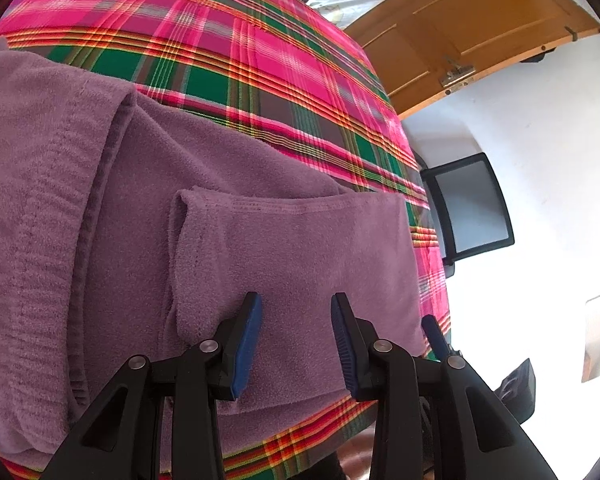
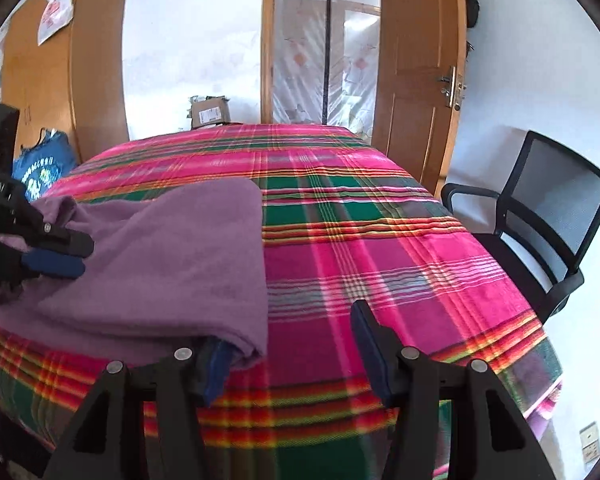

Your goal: Fold clothes

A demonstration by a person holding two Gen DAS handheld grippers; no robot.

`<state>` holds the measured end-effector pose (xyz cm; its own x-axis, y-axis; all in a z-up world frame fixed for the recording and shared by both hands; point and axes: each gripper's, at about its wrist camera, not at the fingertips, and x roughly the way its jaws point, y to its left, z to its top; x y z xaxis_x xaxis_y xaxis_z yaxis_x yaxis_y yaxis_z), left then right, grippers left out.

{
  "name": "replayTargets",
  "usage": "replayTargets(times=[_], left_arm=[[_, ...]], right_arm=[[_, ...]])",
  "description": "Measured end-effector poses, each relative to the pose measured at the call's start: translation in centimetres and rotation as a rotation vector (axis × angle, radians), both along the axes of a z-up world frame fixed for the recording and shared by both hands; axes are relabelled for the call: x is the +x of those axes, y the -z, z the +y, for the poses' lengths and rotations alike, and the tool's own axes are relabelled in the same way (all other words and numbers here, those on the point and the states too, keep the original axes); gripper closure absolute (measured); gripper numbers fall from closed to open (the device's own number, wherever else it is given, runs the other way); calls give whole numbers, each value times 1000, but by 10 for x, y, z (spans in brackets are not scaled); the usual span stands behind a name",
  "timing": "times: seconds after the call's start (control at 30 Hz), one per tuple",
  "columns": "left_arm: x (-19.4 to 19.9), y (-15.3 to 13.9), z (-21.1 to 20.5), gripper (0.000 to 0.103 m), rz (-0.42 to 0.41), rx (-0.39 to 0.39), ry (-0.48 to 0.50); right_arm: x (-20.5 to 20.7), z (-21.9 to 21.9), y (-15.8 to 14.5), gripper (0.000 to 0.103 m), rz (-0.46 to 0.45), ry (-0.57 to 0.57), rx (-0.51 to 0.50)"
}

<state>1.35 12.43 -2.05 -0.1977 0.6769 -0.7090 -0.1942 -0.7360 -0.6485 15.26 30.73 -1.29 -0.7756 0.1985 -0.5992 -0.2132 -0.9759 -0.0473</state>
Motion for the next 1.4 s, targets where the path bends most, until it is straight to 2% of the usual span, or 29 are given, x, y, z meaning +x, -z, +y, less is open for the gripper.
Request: replayTargets(times=[0.2, 0.4, 0.63, 0.8, 0.97, 1.03, 1.1, 1.2, 1.4], left_arm=[[0, 0, 0, 66, -3, 0, -2], [4, -5, -12, 66, 0, -11, -22], [8, -11, -26, 66, 4, -24, -46], [14, -25, -42, 66, 42, -35, -91], [15, -34, -56, 66, 71, -41, -140], [16, -36, -57, 66, 74, -48, -142], [19, -33, -57, 66, 51, -31, -130], [20, -30, -61, 66, 51, -52, -149], [23, -29, -69, 66, 39, -25, -166]], right_arm=[[6, -4, -2, 47, -27, -68, 96], [15, -3, -4, 47, -69, -112, 119], [29, 10, -6, 47, -134, -74, 133], [41, 11, -27, 47, -77, -74, 114], [28, 0, -41, 47, 1, -90, 73], [19, -6, -39, 47, 1, -100, 51], [9, -15, -38, 47, -1, -142, -8], [-5, -36, -39, 47, 14, -237, -77], [-35, -88, -26, 47, -31, -395, -32]])
